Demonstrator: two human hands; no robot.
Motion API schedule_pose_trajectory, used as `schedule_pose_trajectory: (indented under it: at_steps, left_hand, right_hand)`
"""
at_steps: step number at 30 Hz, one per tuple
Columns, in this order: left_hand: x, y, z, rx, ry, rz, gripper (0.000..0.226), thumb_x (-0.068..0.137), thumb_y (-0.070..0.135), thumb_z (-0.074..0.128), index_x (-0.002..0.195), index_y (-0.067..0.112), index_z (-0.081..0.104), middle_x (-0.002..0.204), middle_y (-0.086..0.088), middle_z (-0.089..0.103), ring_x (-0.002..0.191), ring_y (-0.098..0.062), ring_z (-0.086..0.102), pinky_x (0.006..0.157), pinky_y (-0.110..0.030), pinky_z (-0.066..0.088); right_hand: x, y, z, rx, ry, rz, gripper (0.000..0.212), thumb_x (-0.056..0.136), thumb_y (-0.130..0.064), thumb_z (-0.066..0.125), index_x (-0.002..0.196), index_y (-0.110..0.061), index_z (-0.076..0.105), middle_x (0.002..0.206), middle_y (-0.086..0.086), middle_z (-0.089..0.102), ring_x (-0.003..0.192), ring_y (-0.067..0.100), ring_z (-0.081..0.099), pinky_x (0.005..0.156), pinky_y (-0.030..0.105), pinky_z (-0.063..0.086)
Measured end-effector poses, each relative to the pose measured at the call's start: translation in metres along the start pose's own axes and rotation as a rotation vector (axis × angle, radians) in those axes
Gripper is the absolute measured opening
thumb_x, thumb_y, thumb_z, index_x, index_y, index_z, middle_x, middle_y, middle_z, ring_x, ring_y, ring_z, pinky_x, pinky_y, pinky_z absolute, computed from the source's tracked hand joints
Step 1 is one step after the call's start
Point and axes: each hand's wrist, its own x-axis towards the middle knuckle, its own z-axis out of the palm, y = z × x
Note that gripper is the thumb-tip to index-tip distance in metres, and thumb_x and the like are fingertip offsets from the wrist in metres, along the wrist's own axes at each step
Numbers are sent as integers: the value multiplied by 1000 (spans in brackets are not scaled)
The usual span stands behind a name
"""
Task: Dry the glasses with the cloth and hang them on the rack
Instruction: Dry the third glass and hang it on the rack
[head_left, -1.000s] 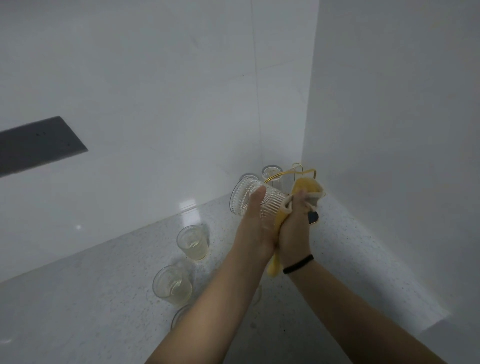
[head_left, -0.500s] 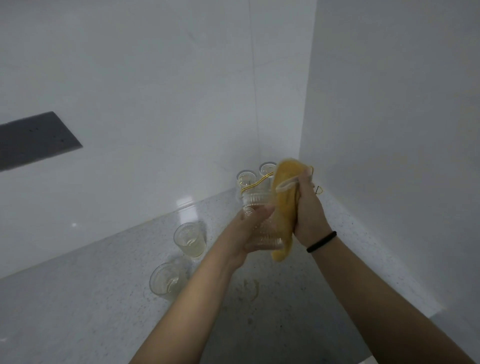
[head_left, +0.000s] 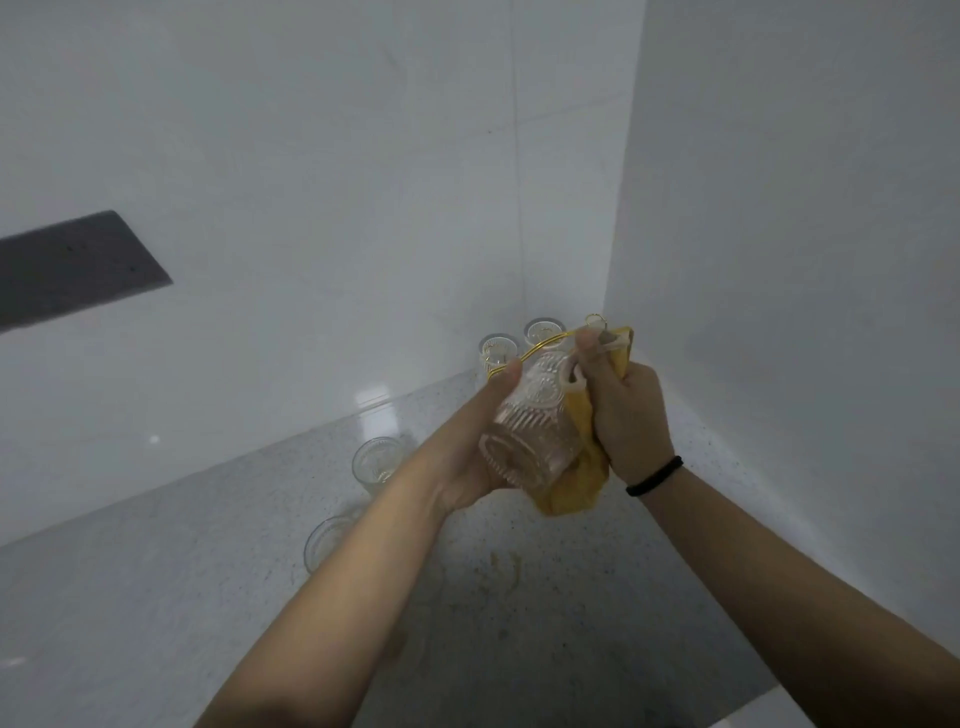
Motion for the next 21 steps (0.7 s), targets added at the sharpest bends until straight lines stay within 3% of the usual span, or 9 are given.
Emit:
schedule_pose_trajectory:
  at_steps: [2,3,6,9,12,14,18,19,21]
  left_hand:
    - [3,-11,6,63,147,182,43,79,49,68,116,27,66,102,0,75,93,-22,72,71,-38,60]
    - [4,-19,6,100,247,268,51,75,43,72,120,24,59,102,-1,74,92,-22,73,69,-37,60]
    - [3,-28,3,197,332,408,66,67,48,76,119,23,45,113,-9,67,95,-25,71,76,-43,60]
    - [-2,-24,-5,235,195,397,56,67,47,74,113,27,48,100,-5,71,80,-23,71,62,-34,58]
    - [-7,-28,-4,180,110,350,65,65,48,80,117,23,49,98,-2,72,80,-22,71,62,-32,57]
    - [-9,-25,-2,103,96,281,80,60,52,84,123,14,52,104,-6,73,88,-23,71,68,-34,59]
    - [-12,-12,-7,-27,48,98,36,69,45,78,95,20,77,98,-7,75,87,-23,73,70,-37,59]
    - [-12,-10,-7,-30,27,35,37,70,46,75,96,19,78,96,-8,75,85,-24,73,68,-39,60]
    - [-12,-9,-8,-6,30,-43,57,72,51,71,115,14,67,98,-11,73,81,-26,72,65,-43,60]
  right_hand:
    - [6,-1,0,-111,152,78,76,79,-62,44,65,12,54,57,15,50,54,21,48,54,33,40]
    - [7,-1,-3,-144,129,98,79,77,-66,42,69,12,56,58,14,52,55,20,50,55,31,42]
    - [1,-1,-19,-100,-309,128,61,69,-69,45,71,-13,69,63,1,64,63,15,62,58,26,52]
    - [-2,-7,-34,108,-825,238,30,70,-54,66,87,-30,71,87,-8,71,84,8,66,72,22,54]
    - [0,-19,-36,7,-1075,187,65,66,-43,74,116,-4,56,113,19,58,105,29,57,92,39,50]
    - [-3,-27,-28,-159,-1107,86,63,74,-38,70,123,-3,51,121,19,55,110,31,54,98,43,46]
    - [-12,-23,-21,-804,-1076,-362,42,85,-41,57,121,-20,53,127,0,54,118,16,48,107,32,34]
    - [-14,-21,-22,-916,-1076,-460,43,87,-43,53,124,-21,52,130,-1,52,121,15,45,108,32,31]
    - [-15,-18,-23,-893,-1106,-472,44,89,-38,53,127,-17,50,134,0,51,123,15,44,108,33,32]
